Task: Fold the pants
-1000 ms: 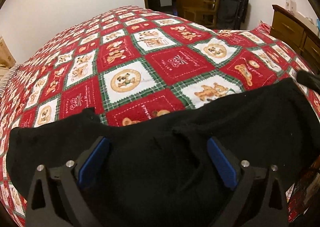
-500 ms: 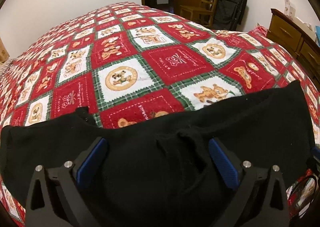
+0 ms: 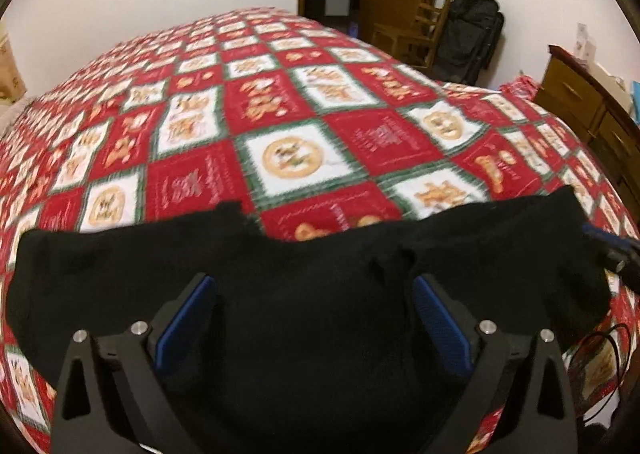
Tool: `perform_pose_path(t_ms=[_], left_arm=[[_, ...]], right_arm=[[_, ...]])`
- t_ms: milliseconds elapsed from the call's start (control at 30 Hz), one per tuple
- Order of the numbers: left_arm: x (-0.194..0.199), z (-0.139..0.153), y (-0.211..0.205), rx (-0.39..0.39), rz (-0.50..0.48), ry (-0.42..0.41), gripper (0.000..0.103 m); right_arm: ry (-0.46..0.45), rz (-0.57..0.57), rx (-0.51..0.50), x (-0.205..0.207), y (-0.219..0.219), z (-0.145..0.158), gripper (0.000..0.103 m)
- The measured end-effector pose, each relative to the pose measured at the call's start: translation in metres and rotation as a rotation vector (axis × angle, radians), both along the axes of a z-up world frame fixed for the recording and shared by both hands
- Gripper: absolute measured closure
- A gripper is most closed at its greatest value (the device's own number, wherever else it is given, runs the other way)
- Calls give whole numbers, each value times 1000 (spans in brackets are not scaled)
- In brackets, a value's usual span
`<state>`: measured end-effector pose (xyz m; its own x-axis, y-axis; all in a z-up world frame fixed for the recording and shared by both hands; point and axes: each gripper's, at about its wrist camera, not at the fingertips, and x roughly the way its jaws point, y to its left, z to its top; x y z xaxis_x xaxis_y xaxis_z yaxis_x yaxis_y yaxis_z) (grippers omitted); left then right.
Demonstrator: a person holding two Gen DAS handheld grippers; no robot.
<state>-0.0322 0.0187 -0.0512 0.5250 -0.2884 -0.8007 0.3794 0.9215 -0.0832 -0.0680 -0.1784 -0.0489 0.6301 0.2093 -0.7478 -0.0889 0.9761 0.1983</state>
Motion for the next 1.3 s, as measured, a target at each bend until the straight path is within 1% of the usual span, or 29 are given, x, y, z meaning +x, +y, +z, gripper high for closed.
perform_pose_path(t_ms=[67, 133, 167, 233, 267, 333, 400, 467, 500, 533, 600, 700, 733, 833, 933, 1000, 1033, 1067, 1100, 1133, 1167, 1200, 1267, 1300], left_arm=[[0, -5, 6, -26, 9, 33, 2], [-1, -9, 8, -41, 5, 47, 2], [-3, -11, 6, -24, 0, 42, 7], [1, -15, 8, 57, 42, 15, 10], [4, -17, 12, 66, 58, 21, 10], [10, -18, 25, -6, 62, 60, 10], [12, -12, 38, -53, 76, 53, 10], [11, -6, 51, -44, 102, 24, 10], [12, -3, 60, -29, 119, 9, 10], [11, 0, 74, -15, 147, -10, 10], [9, 6, 102, -9, 203, -36, 10], [5, 12, 154, -29, 319, -69, 9], [5, 13, 173, -30, 369, -80, 9], [8, 12, 219, -39, 510, -87, 9], [10, 10, 253, -44, 606, -78, 9], [8, 9, 269, -79, 647, -61, 9], [6, 8, 278, -119, 665, -54, 9], [4, 7, 283, -159, 675, -52, 9], [2, 5, 286, -186, 678, -50, 9], [2, 3, 286, -198, 677, -45, 9], [2, 0, 286, -196, 673, -37, 9], [4, -3, 284, -186, 670, -29, 9], [4, -10, 278, -166, 675, -17, 9], [4, -15, 274, -174, 677, -5, 9]], right_arm=[[39, 50, -22, 16, 23, -16, 80], [76, 76, -21, 33, 39, -34, 80], [84, 80, -21, 41, 45, -42, 80], [68, 87, -25, 50, 52, -52, 80], [56, 85, -25, 52, 54, -53, 80], [60, 79, 4, 55, 51, -53, 80], [67, 65, 65, 60, 41, -52, 80], [65, 40, 134, 60, 33, -46, 80], [37, 25, 155, 56, 31, -40, 80], [3, 32, 148, 50, 33, -32, 80], [-47, 92, 72, 36, 50, -18, 80], [-69, 170, -22, 31, 75, -11, 80], [-69, 185, -31, 33, 79, -9, 80], [-40, 218, 8, 47, 84, -8, 80], [-20, 258, 36, 56, 96, -13, 80], [25, 283, 12, 59, 108, -31, 80], [50, 280, -14, 59, 112, -41, 80], [107, 266, -54, 63, 116, -60, 80], [99, 262, -52, 62, 117, -65, 80], [66, 256, -50, 60, 117, -63, 80], [68, 255, -54, 59, 118, -60, 80], [51, 252, -39, 57, 117, -54, 80], [-47, 232, 10, 46, 110, -32, 80], [-98, 224, 17, 39, 106, -20, 80]])
